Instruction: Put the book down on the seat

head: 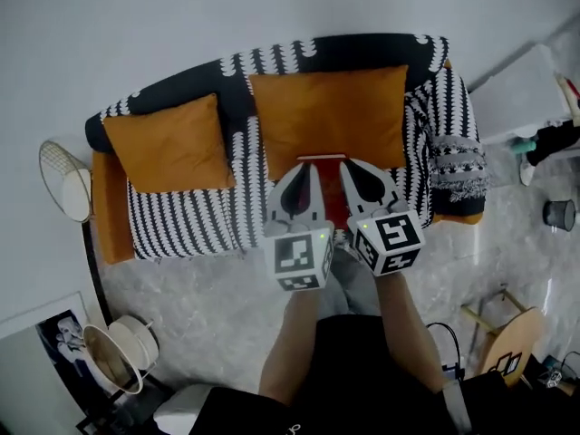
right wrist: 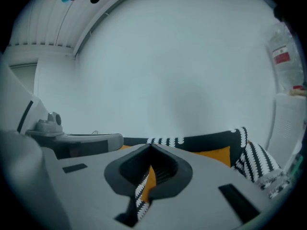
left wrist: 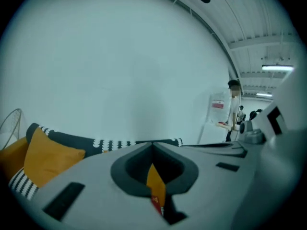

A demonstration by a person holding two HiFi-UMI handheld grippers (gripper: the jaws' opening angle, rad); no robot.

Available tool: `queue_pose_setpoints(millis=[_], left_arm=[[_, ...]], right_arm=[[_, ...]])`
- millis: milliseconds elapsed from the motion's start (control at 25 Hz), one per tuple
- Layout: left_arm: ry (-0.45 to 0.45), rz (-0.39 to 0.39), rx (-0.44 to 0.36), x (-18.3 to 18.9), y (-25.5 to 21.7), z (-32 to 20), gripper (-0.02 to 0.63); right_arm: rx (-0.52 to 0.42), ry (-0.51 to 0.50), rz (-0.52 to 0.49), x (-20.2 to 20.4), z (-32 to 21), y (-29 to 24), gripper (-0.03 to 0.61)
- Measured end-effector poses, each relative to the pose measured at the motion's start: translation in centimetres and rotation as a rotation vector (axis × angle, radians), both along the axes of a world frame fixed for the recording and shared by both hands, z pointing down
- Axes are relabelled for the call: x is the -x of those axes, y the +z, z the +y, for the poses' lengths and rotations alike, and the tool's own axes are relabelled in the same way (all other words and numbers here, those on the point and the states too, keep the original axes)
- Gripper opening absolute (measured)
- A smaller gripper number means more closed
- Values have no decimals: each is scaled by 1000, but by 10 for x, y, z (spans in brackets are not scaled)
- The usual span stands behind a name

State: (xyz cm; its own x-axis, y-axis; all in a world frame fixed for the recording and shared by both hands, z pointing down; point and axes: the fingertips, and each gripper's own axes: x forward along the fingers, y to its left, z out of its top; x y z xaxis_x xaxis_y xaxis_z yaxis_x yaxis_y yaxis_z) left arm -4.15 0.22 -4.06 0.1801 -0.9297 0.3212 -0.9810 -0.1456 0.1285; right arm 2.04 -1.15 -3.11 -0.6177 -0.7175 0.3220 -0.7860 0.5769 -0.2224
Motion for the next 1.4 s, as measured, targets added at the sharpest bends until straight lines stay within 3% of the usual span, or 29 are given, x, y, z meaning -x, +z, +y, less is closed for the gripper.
queue_pose_setpoints(millis=[720, 1400], left_arm=[[-35, -63, -296, 0, -169, -20, 12], [-49, -94, -491, 2, -261, -35, 12]], right_arm=[[-300, -32, -117, 11, -25, -177, 11], [-520, -82, -133, 17, -37, -272, 11]])
